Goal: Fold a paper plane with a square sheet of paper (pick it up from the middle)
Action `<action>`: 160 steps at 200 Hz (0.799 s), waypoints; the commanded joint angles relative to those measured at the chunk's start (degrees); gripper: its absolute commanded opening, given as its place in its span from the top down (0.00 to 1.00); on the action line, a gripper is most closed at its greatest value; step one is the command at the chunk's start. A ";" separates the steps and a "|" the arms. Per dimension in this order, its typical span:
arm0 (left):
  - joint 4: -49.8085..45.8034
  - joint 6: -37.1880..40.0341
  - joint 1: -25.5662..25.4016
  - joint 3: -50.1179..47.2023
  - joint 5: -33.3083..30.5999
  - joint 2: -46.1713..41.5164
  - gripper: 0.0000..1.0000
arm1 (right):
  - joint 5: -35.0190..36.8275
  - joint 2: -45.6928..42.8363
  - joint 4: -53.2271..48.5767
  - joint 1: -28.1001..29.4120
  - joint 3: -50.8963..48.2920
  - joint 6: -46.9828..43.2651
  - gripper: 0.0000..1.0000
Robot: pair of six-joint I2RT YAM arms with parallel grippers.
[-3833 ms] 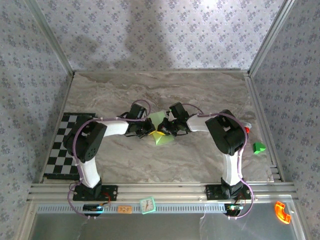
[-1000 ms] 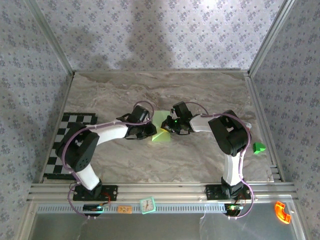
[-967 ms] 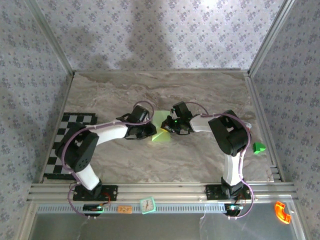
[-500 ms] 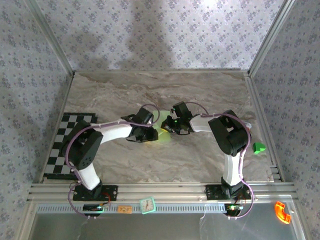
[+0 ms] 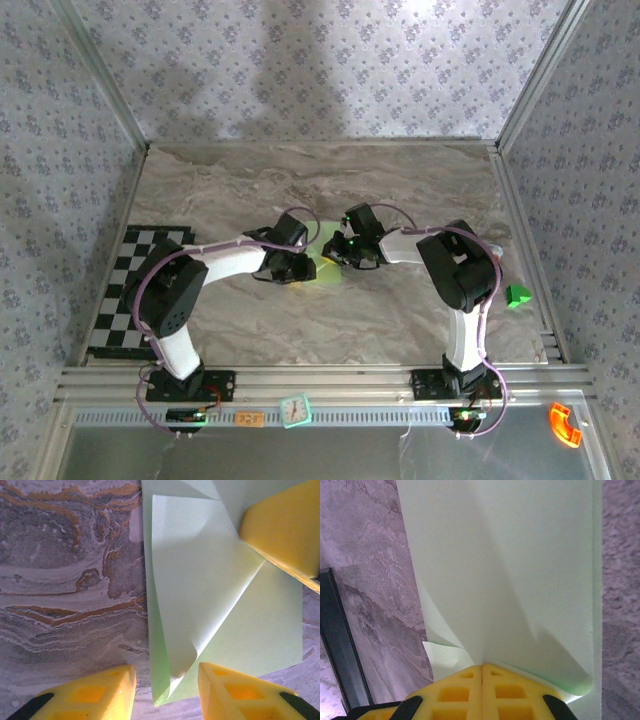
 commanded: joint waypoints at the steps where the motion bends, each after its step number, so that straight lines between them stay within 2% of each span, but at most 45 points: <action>1: 1.52 -0.17 0.66 1.78 -1.09 0.10 0.60 | 8.02 4.62 -9.90 0.03 -2.01 -1.05 0.96; 88: -1.29 -0.54 0.86 3.57 -3.42 2.76 0.63 | 8.02 4.81 -10.10 -0.12 -1.98 -1.24 0.96; 160: 0.50 0.23 0.99 2.33 0.61 3.84 0.60 | 8.20 4.88 -10.14 -0.13 -2.32 -1.20 0.96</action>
